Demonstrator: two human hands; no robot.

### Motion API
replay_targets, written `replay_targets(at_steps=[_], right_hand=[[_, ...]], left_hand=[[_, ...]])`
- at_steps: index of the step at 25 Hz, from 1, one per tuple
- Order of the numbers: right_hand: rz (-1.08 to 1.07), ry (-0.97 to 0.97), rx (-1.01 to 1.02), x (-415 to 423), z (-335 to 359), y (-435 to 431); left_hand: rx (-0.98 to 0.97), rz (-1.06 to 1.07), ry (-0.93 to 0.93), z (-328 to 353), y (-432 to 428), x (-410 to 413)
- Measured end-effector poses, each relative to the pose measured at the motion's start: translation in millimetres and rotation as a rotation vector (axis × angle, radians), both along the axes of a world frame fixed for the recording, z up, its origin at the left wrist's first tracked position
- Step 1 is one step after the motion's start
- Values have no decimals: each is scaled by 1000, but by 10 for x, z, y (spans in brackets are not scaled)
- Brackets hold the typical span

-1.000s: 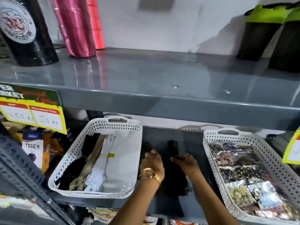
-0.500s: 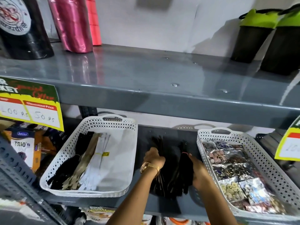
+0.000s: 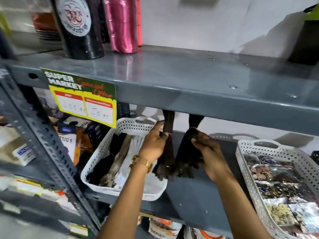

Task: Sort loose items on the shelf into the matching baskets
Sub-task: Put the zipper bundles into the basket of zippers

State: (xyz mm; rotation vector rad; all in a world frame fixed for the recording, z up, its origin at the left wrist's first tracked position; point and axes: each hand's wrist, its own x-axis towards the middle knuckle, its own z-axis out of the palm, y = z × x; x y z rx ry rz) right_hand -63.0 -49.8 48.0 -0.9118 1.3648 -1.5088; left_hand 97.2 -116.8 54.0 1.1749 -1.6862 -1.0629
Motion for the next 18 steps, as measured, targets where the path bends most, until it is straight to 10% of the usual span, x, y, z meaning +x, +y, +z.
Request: replay_targets(at_steps=[7,18], right_hand=[[179,794,202,914,-243,-648],[271,1120,546,1185,-782,-644]], left_hand=[[94,73,-515,-379,-336,586],[140,-102,-935,-676,-241,612]])
